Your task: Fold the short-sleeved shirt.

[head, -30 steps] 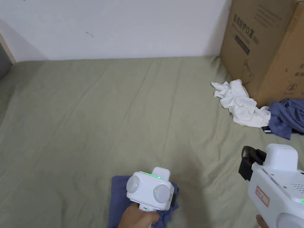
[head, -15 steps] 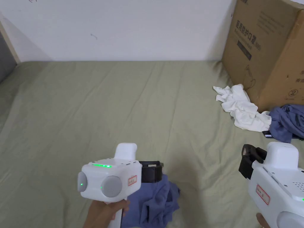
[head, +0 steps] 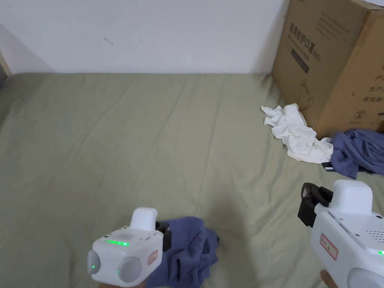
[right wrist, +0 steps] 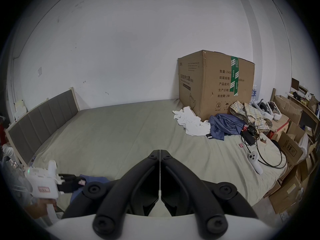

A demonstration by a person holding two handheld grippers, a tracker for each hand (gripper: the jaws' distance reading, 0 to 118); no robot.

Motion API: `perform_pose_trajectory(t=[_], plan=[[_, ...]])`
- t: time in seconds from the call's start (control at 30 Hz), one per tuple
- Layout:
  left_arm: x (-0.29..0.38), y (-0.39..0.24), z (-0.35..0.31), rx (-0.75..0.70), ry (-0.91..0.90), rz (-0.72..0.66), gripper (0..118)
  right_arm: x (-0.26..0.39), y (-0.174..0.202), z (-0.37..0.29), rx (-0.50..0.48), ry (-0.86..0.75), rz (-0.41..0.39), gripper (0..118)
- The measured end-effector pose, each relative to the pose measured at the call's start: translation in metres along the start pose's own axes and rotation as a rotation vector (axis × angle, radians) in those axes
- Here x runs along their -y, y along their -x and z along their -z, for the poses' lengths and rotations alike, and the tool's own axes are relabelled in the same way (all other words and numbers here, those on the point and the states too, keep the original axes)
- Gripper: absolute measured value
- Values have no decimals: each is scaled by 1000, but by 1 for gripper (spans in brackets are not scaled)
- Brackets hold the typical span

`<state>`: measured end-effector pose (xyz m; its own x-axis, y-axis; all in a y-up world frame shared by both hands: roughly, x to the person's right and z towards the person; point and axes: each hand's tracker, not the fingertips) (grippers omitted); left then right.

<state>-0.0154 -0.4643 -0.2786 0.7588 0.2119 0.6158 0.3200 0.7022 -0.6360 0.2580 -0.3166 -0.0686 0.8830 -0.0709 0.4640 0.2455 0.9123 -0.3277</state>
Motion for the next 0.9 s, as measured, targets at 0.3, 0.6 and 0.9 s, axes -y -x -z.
perform_pose_trajectory(t=[0.3, 0.6, 0.9], plan=[[30, -62, 37, 70, 98, 156, 7, 4, -19, -1, 34, 11, 5, 3], [32, -78, 42, 57, 96, 137, 7, 4, -25, -4, 45, 12, 10, 3], [-27, -49, -41, 96, -188, 78, 7, -5, -1, -11, 3, -31, -3, 3]])
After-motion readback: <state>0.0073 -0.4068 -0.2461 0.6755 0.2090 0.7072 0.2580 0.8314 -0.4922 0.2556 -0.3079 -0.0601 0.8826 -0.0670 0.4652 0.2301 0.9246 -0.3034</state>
